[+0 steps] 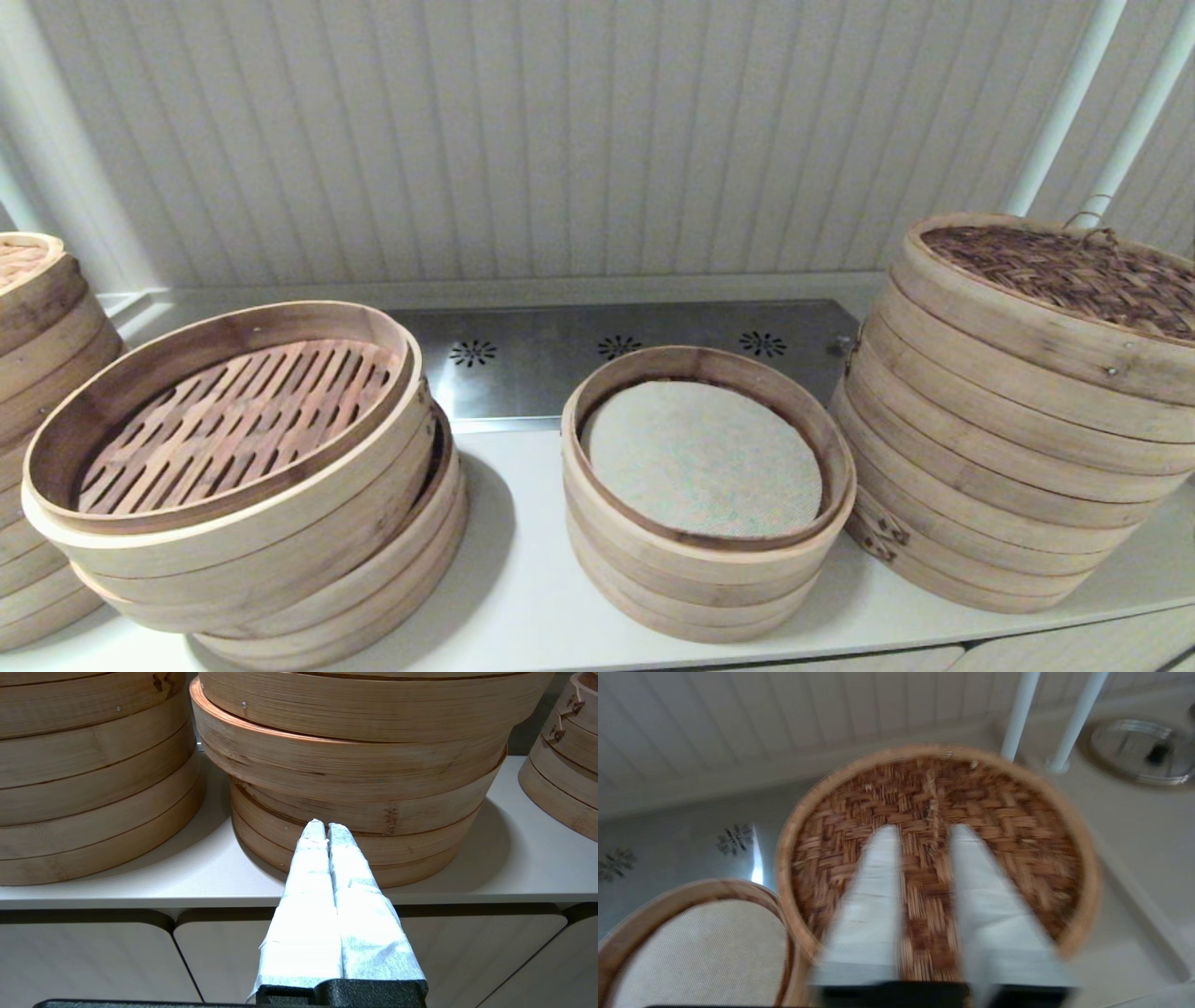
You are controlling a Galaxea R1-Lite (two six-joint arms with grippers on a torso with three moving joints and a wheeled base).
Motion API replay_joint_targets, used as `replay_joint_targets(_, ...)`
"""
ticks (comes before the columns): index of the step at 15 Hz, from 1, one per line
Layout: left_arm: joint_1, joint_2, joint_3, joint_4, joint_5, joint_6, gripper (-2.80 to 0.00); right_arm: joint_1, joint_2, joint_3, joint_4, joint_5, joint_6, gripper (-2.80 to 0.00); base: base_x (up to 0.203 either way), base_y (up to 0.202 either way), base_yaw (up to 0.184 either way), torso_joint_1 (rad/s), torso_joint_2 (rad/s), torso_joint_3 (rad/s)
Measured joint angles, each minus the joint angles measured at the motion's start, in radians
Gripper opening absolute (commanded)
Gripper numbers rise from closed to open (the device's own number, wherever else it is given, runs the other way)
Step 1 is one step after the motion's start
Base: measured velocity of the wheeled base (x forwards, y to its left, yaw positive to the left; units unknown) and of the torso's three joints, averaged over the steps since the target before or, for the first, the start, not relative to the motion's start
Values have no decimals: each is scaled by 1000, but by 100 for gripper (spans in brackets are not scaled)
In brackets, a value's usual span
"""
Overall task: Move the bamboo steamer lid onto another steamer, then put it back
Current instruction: Pick up the steamer
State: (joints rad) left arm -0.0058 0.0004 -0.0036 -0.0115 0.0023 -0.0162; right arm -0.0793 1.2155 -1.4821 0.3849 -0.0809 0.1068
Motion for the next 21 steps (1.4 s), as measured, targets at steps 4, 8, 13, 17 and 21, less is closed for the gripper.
replay_joint_targets(4,0,0,0,0,0,0,-280,-6,116,-51,10,7,1,0,0,0,0,0,0,0)
replay_joint_targets(8,0,0,0,0,0,0,-280,-7,173,-59,-28,-7,4,0,0,0,0,0,0,0)
replay_joint_targets(13,0,0,0,0,0,0,-280,-16,230,-52,-95,-58,5,0,0,0,0,0,0,0)
replay_joint_targets(17,0,0,0,0,0,0,-280,-26,269,-20,-204,-61,2,0,0,0,0,0,0,0)
replay_joint_targets(21,0,0,0,0,0,0,-280,-28,293,20,-223,-55,4,0,0,0,0,0,0,0)
